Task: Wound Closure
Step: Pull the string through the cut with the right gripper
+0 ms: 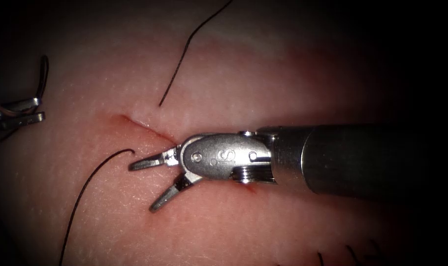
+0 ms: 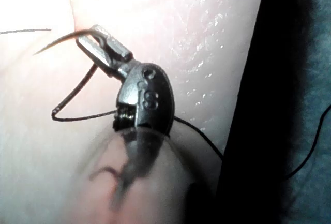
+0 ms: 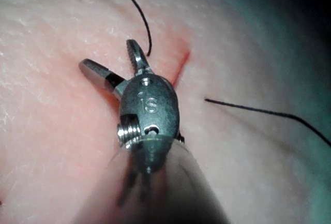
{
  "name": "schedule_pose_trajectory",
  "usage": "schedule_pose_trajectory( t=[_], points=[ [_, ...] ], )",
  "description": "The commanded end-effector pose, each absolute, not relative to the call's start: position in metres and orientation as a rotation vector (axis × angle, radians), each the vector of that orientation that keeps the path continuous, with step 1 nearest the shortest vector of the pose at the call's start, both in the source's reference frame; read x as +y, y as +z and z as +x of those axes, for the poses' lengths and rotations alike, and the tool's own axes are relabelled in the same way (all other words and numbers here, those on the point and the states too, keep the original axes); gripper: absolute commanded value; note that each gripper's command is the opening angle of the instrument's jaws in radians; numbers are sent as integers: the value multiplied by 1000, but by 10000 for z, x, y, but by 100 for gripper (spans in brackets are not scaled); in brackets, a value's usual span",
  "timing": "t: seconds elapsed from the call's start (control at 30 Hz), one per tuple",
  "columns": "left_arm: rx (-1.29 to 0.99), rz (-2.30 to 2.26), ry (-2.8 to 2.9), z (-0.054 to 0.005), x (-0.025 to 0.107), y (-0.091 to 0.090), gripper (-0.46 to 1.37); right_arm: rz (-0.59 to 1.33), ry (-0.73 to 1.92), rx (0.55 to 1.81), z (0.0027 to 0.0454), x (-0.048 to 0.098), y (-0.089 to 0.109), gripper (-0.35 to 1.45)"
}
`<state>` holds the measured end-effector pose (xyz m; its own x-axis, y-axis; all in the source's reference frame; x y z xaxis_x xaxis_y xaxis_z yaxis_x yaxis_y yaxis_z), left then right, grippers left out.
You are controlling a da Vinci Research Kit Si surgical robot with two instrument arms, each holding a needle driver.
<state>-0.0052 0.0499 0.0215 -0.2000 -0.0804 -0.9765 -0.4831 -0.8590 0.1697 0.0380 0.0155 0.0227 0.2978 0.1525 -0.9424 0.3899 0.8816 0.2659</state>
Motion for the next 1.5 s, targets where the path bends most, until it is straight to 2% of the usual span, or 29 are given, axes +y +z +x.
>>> schedule_pose_trajectory(
  t=[0.03, 0.53, 0.87, 1.5],
  points=[
    [658, -1791, 2145, -52, 499, 216, -35, 507, -170, 1275, 377, 156, 225, 120],
    [657, -1793, 2145, -51, 498, 216, -35, 511, -95, 1249, 360, 208, 216, 118],
    [658, -1794, 2144, -52, 498, 216, -35, 507, -42, 1229, 376, 231, 229, 106],
    [628, -1801, 2129, -51, 498, 218, -35, 558, 46, 1198, 404, 197, 253, 102]
  ],
)
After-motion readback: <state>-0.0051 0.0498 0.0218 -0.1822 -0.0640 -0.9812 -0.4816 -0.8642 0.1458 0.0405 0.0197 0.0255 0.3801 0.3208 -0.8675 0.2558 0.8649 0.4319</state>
